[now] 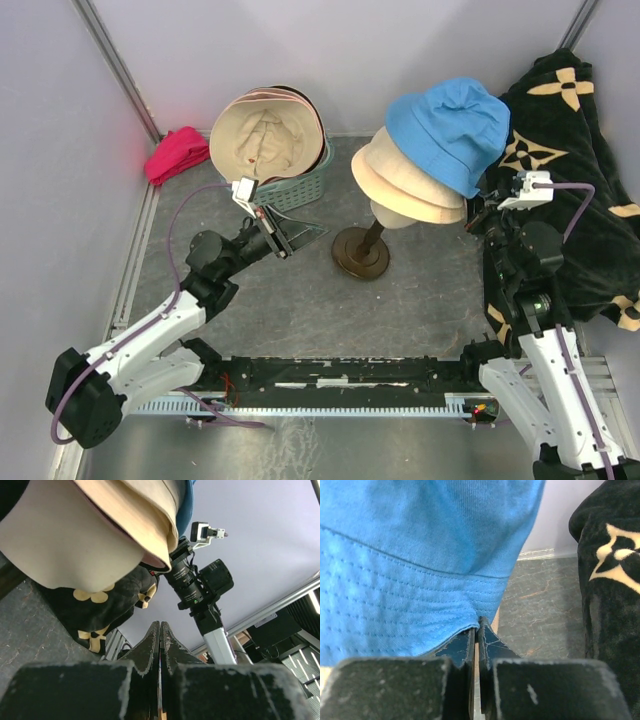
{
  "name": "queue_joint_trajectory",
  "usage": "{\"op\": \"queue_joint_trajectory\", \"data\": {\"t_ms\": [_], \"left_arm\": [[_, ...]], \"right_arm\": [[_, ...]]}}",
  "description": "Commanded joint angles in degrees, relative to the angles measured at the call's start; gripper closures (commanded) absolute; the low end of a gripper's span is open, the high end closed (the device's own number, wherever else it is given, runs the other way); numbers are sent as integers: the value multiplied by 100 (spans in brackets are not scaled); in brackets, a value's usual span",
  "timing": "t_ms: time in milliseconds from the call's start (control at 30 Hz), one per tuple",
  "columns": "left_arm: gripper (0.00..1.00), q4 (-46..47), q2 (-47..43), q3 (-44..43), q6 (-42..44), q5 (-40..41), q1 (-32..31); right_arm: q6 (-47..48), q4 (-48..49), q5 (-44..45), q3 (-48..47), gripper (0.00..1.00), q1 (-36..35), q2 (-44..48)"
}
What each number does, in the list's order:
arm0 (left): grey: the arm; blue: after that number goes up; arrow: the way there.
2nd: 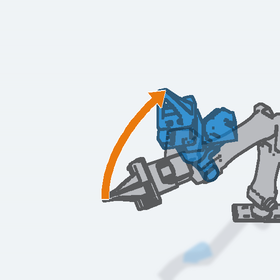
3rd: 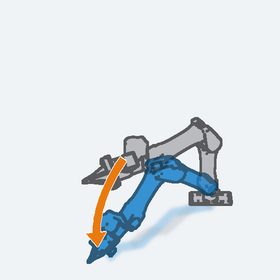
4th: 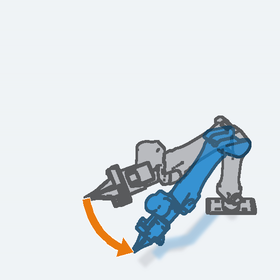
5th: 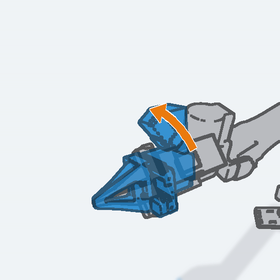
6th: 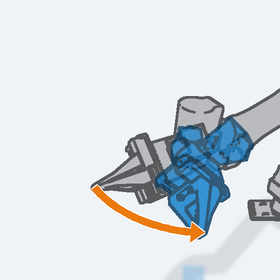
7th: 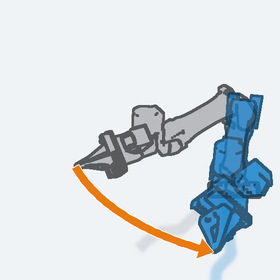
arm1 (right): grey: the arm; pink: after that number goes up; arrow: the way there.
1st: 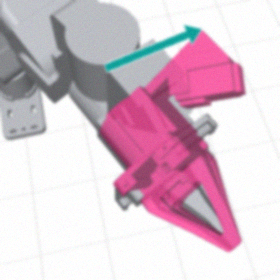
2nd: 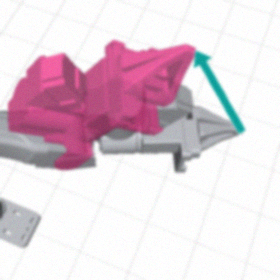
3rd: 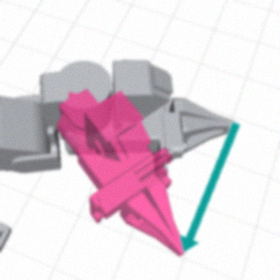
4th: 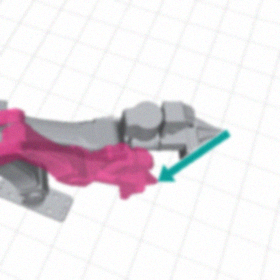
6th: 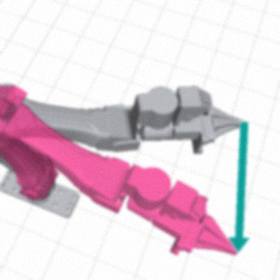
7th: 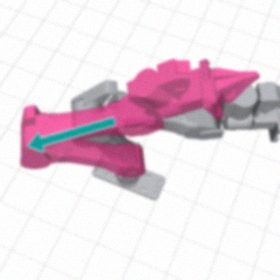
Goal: Stack the hats
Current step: Stack the hat on the hat.
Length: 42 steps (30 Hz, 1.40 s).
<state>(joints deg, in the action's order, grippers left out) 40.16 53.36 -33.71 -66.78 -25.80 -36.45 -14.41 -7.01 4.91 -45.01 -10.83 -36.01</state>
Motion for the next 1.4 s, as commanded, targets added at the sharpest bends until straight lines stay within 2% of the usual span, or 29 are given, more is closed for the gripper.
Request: {"op": "queue_joint_trajectory", "data": {"t_ms": [0, 200, 367, 467, 567, 700, 867, 1033, 1233, 1300, 1367], "left_arm": [[97, 229, 72, -76, -120, -4, 6], [97, 104, 15, -75, 72, 201, 6], [97, -158, -45, -48, 285, 603, 6], [97, -239, -84, 18, 358, 776, 6], [97, -349, -239, 147, 371, 1007, 6], [97, -711, -350, 127, 521, 1142, 6], [97, -901, -388, 52, 667, 1182, 5], [97, -844, -240, -105, 684, 988, 1], [97, -984, -486, -132, 711, 1069, 5], [96, -1096, -661, -152, 742, 1196, 6], [91, -1284, -861, -225, 815, 1376, 6]], "right_arm": [[308, -184, -458, -668, 98, -64, -256], [506, -234, -1115, -1292, 98, -263, -637], [875, -303, -1212, -1923, 98, -976, -1138], [1336, -537, -920, -2242, 98, -1845, -1533], [1733, -554, -226, -2365, 98, -2871, -1801], [2089, -509, 569, -2416, 98, -3716, -2062], [2030, -311, 856, -2201, 98, -3792, -1972], [2030, -391, 839, -2236, 98, -3804, -2002], [2049, -476, 826, -2293, 98, -3821, -2023], [2032, -522, 835, -2292, 94, -3830, -2016], [1988, -543, 876, -2243, 81, -3826, -1965]]}}
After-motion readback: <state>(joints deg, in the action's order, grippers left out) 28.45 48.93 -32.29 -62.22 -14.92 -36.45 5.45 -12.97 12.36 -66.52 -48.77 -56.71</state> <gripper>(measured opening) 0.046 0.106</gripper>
